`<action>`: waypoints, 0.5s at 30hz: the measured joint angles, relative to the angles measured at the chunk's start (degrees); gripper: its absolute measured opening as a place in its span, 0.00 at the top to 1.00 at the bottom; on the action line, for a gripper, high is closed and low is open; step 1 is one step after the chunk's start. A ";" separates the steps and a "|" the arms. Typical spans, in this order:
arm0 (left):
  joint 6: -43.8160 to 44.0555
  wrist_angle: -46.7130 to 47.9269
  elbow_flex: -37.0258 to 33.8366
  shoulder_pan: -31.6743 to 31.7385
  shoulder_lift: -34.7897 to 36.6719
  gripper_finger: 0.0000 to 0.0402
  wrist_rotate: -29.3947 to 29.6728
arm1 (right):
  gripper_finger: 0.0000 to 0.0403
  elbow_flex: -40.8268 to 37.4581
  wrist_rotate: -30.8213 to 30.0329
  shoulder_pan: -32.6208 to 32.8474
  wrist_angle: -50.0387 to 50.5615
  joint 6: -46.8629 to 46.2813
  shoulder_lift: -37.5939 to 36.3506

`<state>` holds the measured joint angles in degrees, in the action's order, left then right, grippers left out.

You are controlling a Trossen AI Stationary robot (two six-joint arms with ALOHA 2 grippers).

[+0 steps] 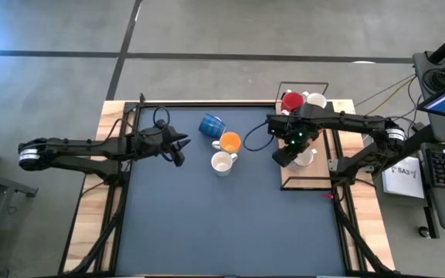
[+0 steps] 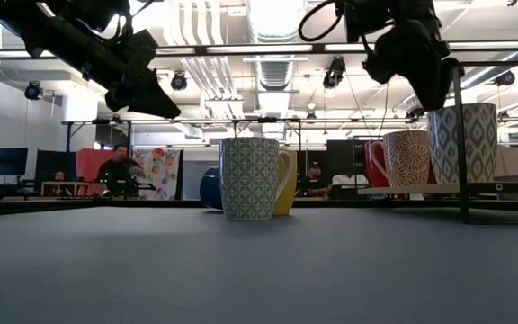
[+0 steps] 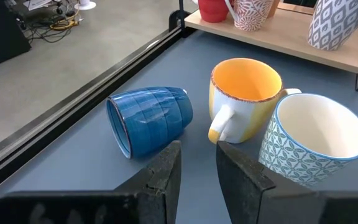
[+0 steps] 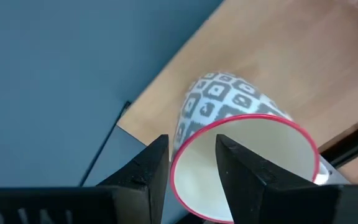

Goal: Place coffee mugs
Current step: Put the right gray patterned mug on the shelf

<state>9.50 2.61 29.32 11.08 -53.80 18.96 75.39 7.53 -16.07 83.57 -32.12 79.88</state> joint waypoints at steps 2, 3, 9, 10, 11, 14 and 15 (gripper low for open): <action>0.00 0.00 0.00 0.02 0.00 0.79 0.00 | 0.70 -0.80 -0.01 0.49 -0.37 -0.33 0.00; 0.00 0.01 0.00 0.00 0.00 0.79 0.00 | 0.71 -1.10 -0.02 0.76 -0.35 -0.39 0.00; 0.00 0.02 0.00 0.00 0.00 0.79 0.00 | 0.79 -1.68 -1.27 1.85 -0.65 -1.00 0.15; 0.00 0.02 0.00 0.01 0.00 0.79 0.00 | 0.81 -1.68 -1.55 1.83 -0.63 -1.00 0.15; 0.00 0.02 0.00 0.00 0.00 0.79 -0.02 | 0.84 -1.68 -1.66 1.83 -0.57 -0.98 0.15; 0.00 0.02 0.00 0.00 0.00 0.79 0.00 | 0.91 -1.68 -1.67 1.81 -0.29 -0.88 0.15; 0.00 0.02 0.00 0.00 0.00 0.79 -0.01 | 0.93 -1.68 -1.74 1.81 -0.33 -0.85 0.15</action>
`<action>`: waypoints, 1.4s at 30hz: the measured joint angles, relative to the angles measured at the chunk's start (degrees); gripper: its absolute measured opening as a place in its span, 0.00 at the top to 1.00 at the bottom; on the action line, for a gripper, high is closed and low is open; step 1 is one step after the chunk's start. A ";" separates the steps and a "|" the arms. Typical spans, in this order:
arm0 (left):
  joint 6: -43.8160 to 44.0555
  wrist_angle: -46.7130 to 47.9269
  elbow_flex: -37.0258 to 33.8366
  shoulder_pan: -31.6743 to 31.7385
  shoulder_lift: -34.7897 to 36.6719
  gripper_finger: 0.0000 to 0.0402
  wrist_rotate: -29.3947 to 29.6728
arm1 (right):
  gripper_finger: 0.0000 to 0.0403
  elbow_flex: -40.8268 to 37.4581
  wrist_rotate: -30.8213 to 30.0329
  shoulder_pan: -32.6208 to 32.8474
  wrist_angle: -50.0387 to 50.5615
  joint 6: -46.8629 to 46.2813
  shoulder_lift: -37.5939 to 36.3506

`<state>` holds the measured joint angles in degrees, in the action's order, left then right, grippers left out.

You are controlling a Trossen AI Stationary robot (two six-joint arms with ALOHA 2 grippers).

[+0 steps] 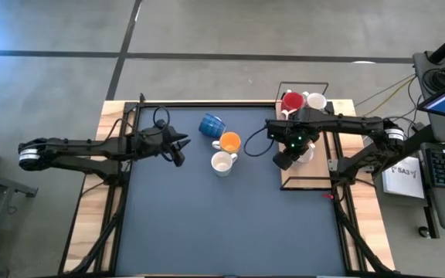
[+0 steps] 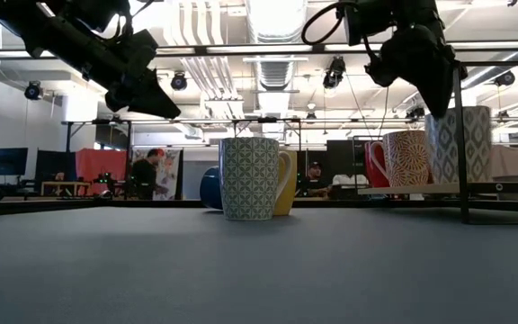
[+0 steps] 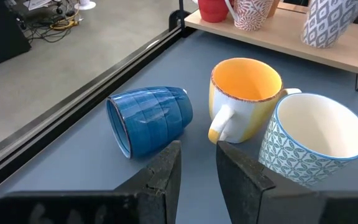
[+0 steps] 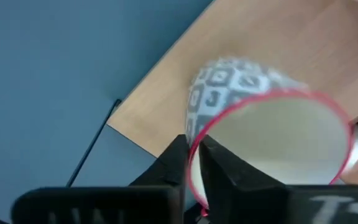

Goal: Place coffee mugs
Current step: Put the right gray patterned mug on the shelf

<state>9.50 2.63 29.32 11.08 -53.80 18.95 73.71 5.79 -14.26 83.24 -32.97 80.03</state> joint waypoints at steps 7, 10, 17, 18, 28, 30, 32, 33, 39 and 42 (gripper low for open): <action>0.00 0.02 0.00 0.01 0.00 0.79 0.00 | 0.97 0.00 -0.63 0.00 2.63 0.04 0.00; 0.00 0.02 0.00 0.00 0.00 0.79 0.00 | 0.97 0.00 -2.09 0.00 3.80 -0.49 0.00; 0.00 0.02 0.00 0.00 0.00 0.79 -0.01 | 0.97 -0.02 -5.87 -0.37 5.38 -3.94 0.00; 0.00 0.02 0.00 0.01 0.00 0.79 -0.01 | 0.97 -0.02 -6.14 -0.55 5.60 -4.62 0.00; -1.65 0.07 0.00 -0.01 0.00 0.79 -0.01 | 0.97 -2.78 -8.86 -1.77 7.11 -13.17 -0.35; -1.74 0.07 0.00 0.00 0.00 0.79 -0.01 | 0.97 -3.24 -8.66 -1.99 7.20 -14.29 -0.31; -1.75 0.07 0.00 0.01 0.00 0.79 -0.01 | 0.97 -3.30 -8.60 -2.06 7.13 -15.00 -0.31; -1.75 0.07 0.00 0.01 0.00 0.79 -0.01 | 0.97 -3.30 -8.56 -2.23 7.10 -15.17 -0.31; -1.73 0.07 0.00 0.00 0.00 0.79 -0.01 | 0.97 -3.32 -8.36 -3.49 6.98 -15.47 -0.35; -1.55 0.07 0.00 -0.01 0.00 0.79 -0.01 | 0.97 -3.44 -8.35 -4.38 6.88 -15.47 -0.94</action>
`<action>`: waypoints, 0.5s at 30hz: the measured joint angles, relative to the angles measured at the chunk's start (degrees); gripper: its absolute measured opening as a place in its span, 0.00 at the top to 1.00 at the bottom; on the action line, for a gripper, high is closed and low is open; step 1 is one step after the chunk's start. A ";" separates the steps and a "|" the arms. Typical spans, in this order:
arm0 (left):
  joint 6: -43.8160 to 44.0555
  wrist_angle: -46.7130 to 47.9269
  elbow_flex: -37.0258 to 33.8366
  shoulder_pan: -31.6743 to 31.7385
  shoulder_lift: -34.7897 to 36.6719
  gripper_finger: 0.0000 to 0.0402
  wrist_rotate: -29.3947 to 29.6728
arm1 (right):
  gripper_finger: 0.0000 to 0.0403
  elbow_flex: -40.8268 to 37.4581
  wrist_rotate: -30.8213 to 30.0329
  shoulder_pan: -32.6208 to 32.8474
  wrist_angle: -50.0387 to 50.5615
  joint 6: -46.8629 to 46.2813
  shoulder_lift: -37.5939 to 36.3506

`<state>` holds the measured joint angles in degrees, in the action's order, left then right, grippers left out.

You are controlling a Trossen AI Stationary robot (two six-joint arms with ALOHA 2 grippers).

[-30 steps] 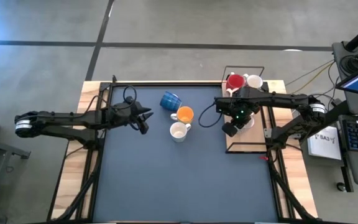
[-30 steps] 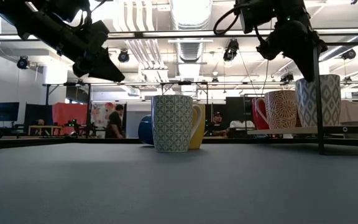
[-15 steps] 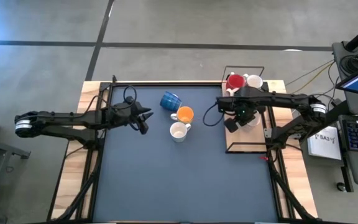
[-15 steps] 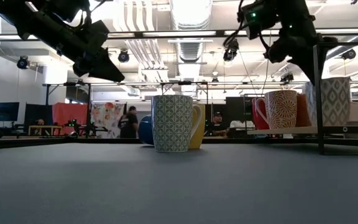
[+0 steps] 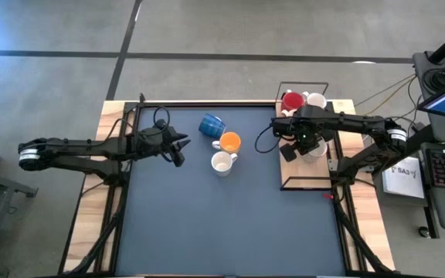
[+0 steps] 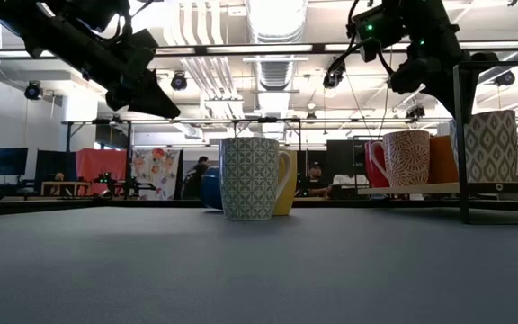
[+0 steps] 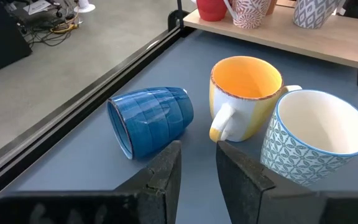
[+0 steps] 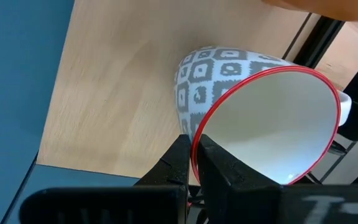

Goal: Place coffee mugs
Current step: Put the right gray patterned mug on the shelf

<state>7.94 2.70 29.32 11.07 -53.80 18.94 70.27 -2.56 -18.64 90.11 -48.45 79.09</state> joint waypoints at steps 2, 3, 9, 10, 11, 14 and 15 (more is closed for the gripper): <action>0.02 0.00 0.00 0.02 0.00 0.79 0.00 | 0.97 -0.08 -0.14 -0.55 -0.03 -0.02 -0.51; 0.02 0.00 0.00 0.01 0.00 0.79 0.00 | 0.97 -0.12 -0.28 -0.86 -0.13 -0.02 -0.70; 0.05 0.00 0.00 0.00 0.00 0.79 0.00 | 0.97 -0.14 -0.49 -3.28 -0.18 0.35 -1.03; 0.07 0.00 0.00 0.01 0.00 0.79 0.00 | 0.97 -0.14 -0.49 -3.73 -0.18 0.46 -1.03; 0.07 0.00 0.00 0.02 0.00 0.79 0.00 | 0.97 -0.14 -0.50 -4.14 -0.18 0.46 -1.03; 0.07 0.00 0.00 0.01 0.00 0.79 0.00 | 0.97 -0.14 -0.55 -5.16 -0.16 0.50 -1.03; 0.07 0.00 0.00 0.02 0.00 0.79 0.00 | 0.97 -0.14 -0.53 -5.48 -0.14 0.50 -1.05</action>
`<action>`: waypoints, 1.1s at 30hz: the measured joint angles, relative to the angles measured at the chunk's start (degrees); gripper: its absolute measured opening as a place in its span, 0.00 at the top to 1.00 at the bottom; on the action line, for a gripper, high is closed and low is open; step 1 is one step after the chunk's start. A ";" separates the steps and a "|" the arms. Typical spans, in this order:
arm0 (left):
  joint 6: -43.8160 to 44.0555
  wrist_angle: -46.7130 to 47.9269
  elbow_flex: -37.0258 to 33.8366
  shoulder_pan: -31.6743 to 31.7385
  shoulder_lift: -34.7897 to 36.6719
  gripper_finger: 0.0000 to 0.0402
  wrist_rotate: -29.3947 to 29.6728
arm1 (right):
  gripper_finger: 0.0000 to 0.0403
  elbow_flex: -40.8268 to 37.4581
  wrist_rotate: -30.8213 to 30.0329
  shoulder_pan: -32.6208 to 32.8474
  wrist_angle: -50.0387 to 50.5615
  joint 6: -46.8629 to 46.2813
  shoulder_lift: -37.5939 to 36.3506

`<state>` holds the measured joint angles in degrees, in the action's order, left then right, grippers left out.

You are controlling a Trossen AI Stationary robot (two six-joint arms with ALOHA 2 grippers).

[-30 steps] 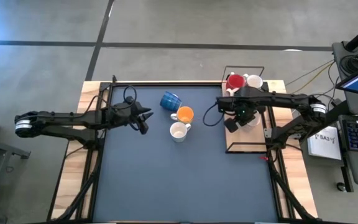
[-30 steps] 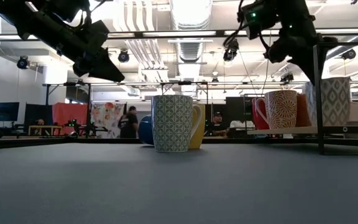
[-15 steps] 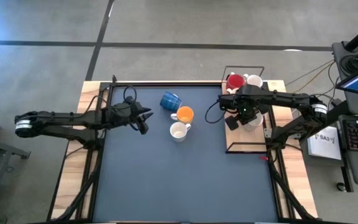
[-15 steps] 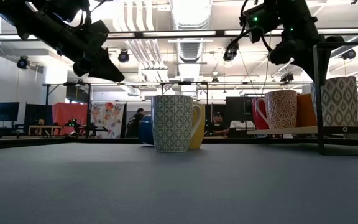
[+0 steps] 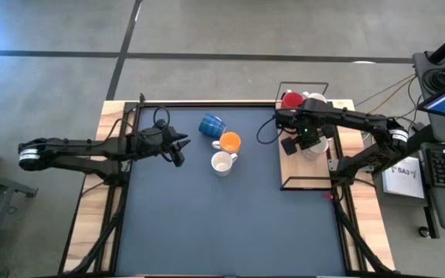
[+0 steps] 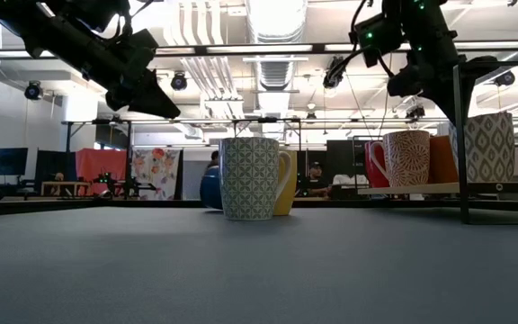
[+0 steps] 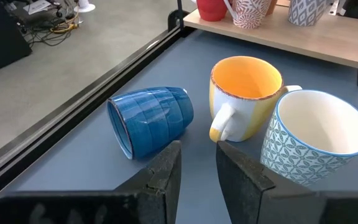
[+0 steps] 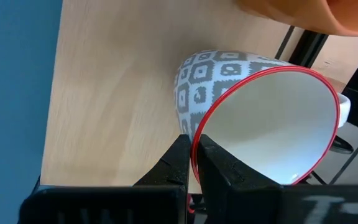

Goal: Place coffee mugs
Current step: Put the right gray patterned mug on the shelf

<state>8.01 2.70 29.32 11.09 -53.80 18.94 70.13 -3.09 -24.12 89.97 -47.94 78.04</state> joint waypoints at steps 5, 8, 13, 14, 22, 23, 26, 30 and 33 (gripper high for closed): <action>0.00 0.00 0.00 0.00 0.00 0.79 0.00 | 0.97 0.02 -0.01 -1.58 0.00 0.15 -0.02; 0.01 0.00 0.00 0.00 0.00 0.79 0.00 | 0.97 0.02 0.00 -2.45 0.01 0.95 -0.02; 0.02 0.00 0.00 -0.01 0.00 0.79 0.00 | 0.97 0.04 0.09 -3.91 0.00 1.01 -0.02; 0.02 0.02 0.00 -0.01 0.00 0.79 0.00 | 0.97 0.04 0.12 -4.11 0.01 1.01 -0.02; 0.06 0.39 -0.10 -0.02 0.00 0.79 -0.01 | 0.97 0.09 0.48 -4.75 0.03 1.86 -0.04; 0.13 0.40 -0.11 -0.01 0.00 0.79 0.00 | 0.97 0.09 0.48 -4.73 0.03 2.34 -0.04; 0.24 0.39 -0.11 -0.01 0.00 0.79 -0.01 | 0.97 0.09 0.48 -4.70 0.04 3.02 -0.04; 0.23 0.39 -0.18 0.00 0.00 0.79 -0.01 | 0.97 0.09 0.48 -4.70 0.03 3.04 -0.04; 0.24 0.39 -0.22 0.00 0.00 0.79 -0.02 | 0.96 0.09 0.48 -4.70 0.04 2.47 -0.04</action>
<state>8.25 3.09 29.10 11.09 -53.80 18.92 70.22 -2.61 -28.82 90.02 -45.47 78.00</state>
